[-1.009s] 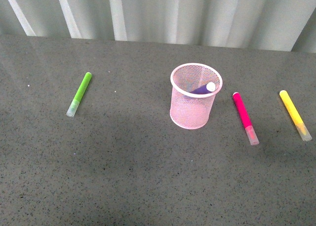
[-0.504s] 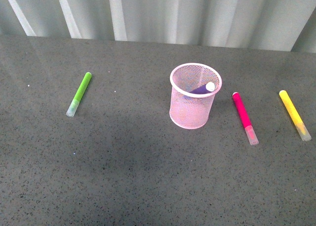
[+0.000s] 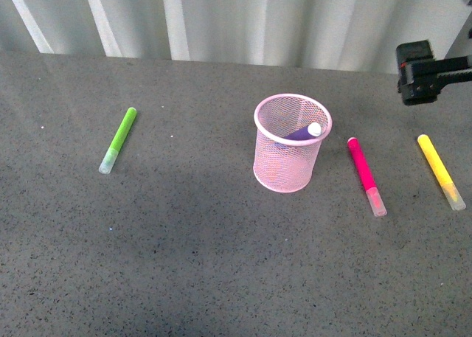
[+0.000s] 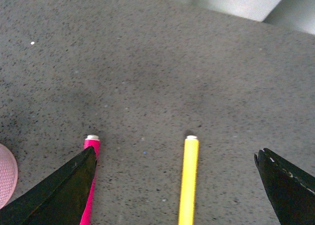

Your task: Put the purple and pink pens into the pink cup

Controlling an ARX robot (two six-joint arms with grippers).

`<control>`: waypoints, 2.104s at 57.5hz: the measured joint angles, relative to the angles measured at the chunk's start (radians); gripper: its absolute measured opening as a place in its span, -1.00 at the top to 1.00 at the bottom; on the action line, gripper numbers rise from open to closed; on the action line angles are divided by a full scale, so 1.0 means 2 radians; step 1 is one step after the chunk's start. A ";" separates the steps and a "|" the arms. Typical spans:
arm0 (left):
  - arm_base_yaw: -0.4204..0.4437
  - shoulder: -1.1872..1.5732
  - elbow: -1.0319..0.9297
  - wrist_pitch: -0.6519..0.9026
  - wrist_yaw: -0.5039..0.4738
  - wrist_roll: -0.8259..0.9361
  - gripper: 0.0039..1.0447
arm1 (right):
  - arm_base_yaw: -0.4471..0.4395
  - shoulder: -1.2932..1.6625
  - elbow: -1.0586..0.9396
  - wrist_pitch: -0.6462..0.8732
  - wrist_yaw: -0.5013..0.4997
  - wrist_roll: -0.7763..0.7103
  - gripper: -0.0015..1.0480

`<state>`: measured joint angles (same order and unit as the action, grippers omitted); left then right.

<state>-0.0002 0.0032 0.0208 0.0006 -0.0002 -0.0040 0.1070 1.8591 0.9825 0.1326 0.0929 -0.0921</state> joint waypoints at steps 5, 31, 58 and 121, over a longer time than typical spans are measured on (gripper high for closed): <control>0.000 0.000 0.000 0.000 0.000 0.000 -0.88 | 0.014 0.021 -0.003 0.016 -0.006 0.015 -0.86; 0.000 0.000 0.000 0.000 0.000 0.000 -0.88 | 0.033 0.093 -0.011 0.069 -0.029 0.085 -0.86; 0.000 0.000 0.000 0.000 0.000 0.000 -0.88 | 0.053 0.149 -0.002 0.097 -0.044 0.117 -0.86; 0.000 0.000 0.000 0.000 0.000 0.000 -0.88 | -0.006 0.124 -0.008 0.144 -0.061 0.142 0.82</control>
<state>-0.0002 0.0032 0.0208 0.0006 -0.0002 -0.0040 0.0944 2.1071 0.9665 0.4213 -0.0288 0.1917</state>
